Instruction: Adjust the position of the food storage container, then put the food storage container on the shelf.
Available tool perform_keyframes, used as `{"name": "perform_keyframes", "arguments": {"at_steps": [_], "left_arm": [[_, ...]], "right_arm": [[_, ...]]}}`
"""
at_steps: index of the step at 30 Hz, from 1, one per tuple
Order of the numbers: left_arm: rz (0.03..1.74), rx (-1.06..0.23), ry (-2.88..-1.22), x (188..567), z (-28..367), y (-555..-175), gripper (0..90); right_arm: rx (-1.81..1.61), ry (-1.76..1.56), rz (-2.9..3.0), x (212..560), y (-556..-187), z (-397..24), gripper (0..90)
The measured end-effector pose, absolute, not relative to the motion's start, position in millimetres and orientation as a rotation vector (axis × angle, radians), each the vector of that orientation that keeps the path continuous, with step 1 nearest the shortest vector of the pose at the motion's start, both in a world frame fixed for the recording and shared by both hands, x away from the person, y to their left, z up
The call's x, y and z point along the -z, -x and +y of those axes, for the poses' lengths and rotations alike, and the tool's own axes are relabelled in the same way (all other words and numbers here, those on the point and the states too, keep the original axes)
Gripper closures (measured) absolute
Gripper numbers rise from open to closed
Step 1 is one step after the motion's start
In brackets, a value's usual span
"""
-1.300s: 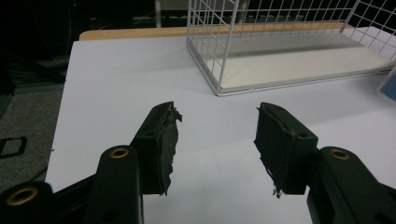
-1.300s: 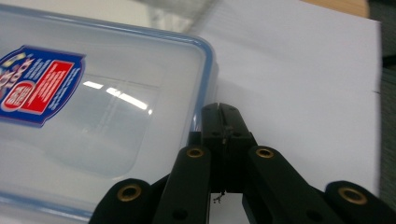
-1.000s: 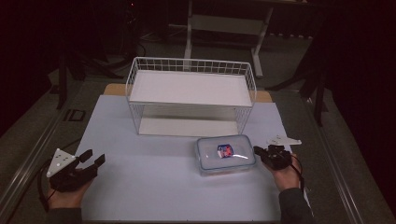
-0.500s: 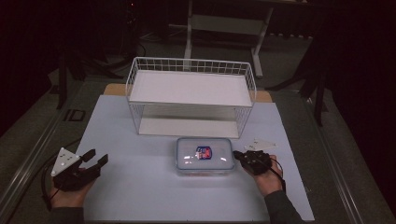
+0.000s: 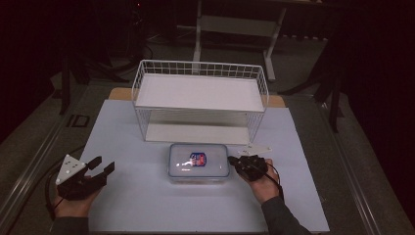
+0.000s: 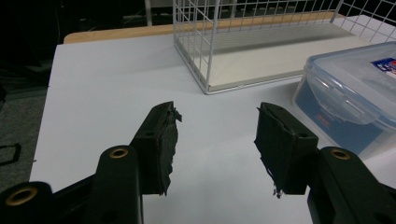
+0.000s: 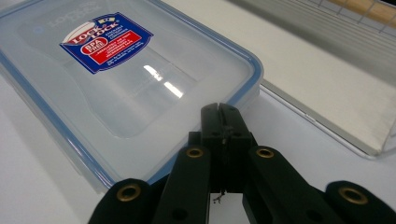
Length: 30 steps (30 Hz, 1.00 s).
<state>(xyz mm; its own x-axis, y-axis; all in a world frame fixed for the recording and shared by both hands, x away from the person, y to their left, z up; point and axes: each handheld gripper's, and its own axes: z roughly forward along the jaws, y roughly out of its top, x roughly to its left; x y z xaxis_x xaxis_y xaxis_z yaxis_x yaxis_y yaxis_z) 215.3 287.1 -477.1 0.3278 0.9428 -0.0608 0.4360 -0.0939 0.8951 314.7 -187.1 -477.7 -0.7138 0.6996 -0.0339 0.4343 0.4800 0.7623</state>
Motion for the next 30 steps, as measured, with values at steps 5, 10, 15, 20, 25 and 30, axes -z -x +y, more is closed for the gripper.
{"name": "perform_keyframes", "arguments": {"at_steps": [5, 10, 15, 20, 25, 30], "left_arm": [[1.245, -0.702, -1.698, 477.3, 285.5, -217.0, 47.3], [1.244, -0.7, -1.695, 477.1, 286.1, -217.3, 47.0], [1.245, -0.683, -1.694, 477.5, 284.2, -218.9, 46.5], [1.227, -0.599, -1.648, 475.1, 273.3, -224.7, 45.1], [1.186, -0.54, -1.667, 473.7, 253.1, -232.0, 43.1], [1.134, -0.468, -1.687, 473.6, 230.7, -240.3, 40.9]], "right_arm": [[-1.083, -0.946, 2.388, 477.6, -314.4, -185.3, 88.3], [-1.116, -0.951, 2.386, 475.0, -314.4, -188.0, 83.1], [-1.219, -0.977, 2.352, 466.5, -311.6, -194.0, 61.7], [-1.291, -1.017, 2.324, 461.2, -311.8, -199.6, 51.9], [-1.316, -1.078, 2.332, 464.9, -313.7, -200.1, 48.0], [-1.312, -1.098, 2.37, 469.6, -312.6, -195.3, 45.0]]}}
